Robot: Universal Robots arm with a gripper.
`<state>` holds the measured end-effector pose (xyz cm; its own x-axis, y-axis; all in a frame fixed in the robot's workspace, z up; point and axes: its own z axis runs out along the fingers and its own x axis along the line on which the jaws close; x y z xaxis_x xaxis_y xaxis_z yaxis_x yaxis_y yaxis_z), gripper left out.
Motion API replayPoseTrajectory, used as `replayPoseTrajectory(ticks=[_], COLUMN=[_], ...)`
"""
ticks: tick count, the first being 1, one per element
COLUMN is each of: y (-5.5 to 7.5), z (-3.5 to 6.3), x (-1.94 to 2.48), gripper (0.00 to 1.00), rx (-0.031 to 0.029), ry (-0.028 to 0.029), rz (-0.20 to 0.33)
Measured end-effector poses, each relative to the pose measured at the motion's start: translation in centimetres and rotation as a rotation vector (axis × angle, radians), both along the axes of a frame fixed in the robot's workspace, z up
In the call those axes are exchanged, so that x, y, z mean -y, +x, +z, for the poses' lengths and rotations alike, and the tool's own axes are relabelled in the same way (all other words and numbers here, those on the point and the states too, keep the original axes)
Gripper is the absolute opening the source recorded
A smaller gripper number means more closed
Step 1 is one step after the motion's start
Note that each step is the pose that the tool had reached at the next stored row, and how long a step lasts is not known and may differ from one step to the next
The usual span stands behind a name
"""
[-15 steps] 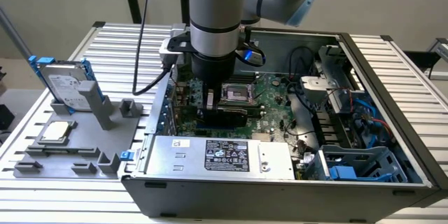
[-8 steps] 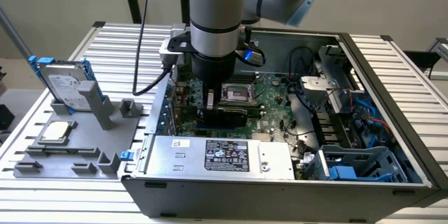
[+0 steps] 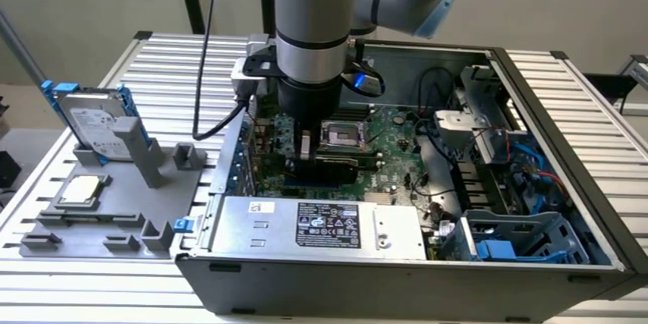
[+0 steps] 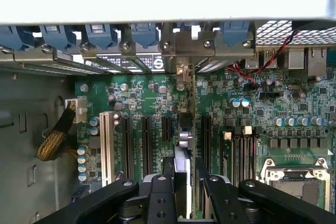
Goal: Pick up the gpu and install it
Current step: 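Insert the gpu into the slot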
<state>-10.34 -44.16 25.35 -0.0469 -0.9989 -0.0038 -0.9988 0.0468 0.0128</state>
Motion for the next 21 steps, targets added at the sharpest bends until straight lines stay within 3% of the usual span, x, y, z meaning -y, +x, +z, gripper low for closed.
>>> replayPoseTrajectory(ticks=[21], y=[0.12], z=[-0.01], x=[0.11], gripper=[0.26], rx=[-0.0001], ry=[-0.0001], rz=[0.008])
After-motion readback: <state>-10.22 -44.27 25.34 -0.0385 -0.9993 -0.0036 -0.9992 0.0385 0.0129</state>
